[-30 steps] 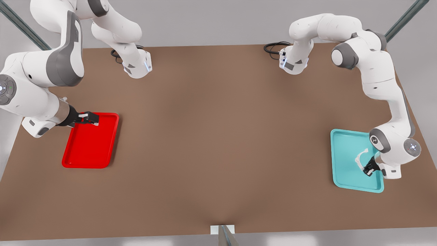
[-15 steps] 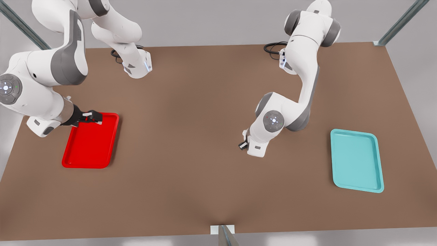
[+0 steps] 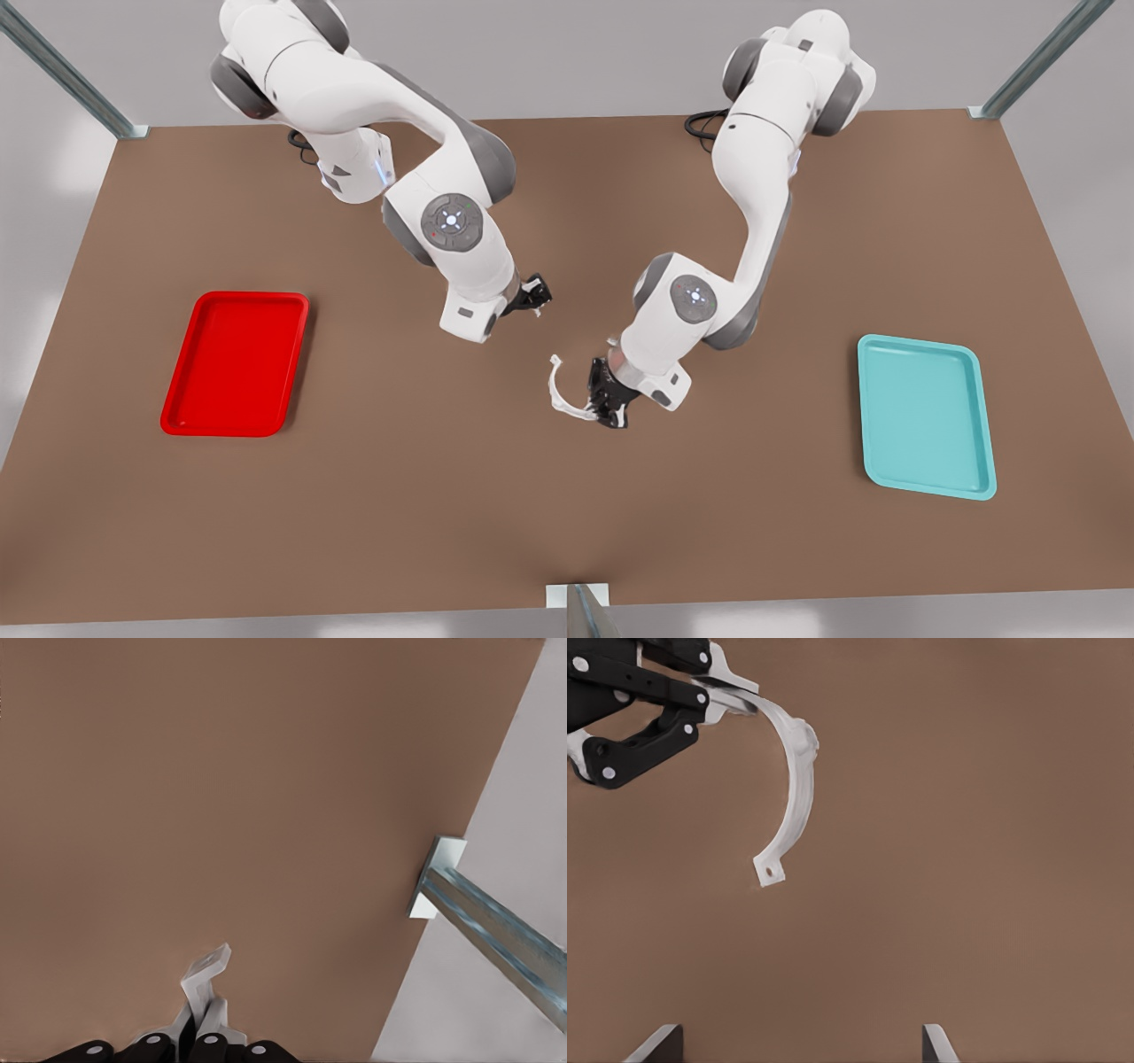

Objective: Take the drainage pipe clamp from the left arm, pass it to the right arm, and place it in the plate on the right side

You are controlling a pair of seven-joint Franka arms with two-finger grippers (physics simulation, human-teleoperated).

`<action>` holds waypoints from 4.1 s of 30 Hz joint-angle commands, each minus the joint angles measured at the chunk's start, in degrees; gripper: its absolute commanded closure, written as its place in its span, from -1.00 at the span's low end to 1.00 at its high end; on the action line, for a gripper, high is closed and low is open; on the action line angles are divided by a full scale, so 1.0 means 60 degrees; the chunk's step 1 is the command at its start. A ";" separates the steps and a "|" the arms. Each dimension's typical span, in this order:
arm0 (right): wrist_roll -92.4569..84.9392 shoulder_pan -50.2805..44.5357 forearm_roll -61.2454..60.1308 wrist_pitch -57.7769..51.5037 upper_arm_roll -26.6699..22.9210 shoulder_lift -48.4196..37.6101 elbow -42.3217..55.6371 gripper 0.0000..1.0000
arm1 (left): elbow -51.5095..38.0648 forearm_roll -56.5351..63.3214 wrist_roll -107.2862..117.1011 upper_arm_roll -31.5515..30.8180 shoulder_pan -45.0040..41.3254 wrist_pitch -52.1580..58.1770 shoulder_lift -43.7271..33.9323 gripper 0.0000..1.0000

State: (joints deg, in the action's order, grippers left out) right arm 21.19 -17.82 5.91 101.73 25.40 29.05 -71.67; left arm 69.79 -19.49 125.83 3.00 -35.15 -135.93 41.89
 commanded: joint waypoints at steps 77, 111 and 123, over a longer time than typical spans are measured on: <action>-0.1555 0.0568 0.4933 0.4270 0.0029 0.0754 -0.0624 0.22 | 0.0058 -0.1571 1.0435 -0.0589 -0.0412 -0.2570 0.0299 0.57; -0.1701 0.9268 0.4962 0.5471 0.5126 -0.0623 -0.5619 0.57 | 0.0014 -0.1410 -0.0872 -0.2551 0.2547 0.3405 -0.0653 -1.00; -0.7018 1.4366 0.4860 0.6394 0.6298 0.2028 -0.6278 0.57 | 0.2402 0.3864 -2.0062 -0.1732 0.5301 0.7684 -0.5561 -1.00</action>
State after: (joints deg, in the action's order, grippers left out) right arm 1.18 67.43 34.85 137.59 62.10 40.70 -109.44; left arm 82.34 0.62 101.10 -8.99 -3.38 -94.91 10.73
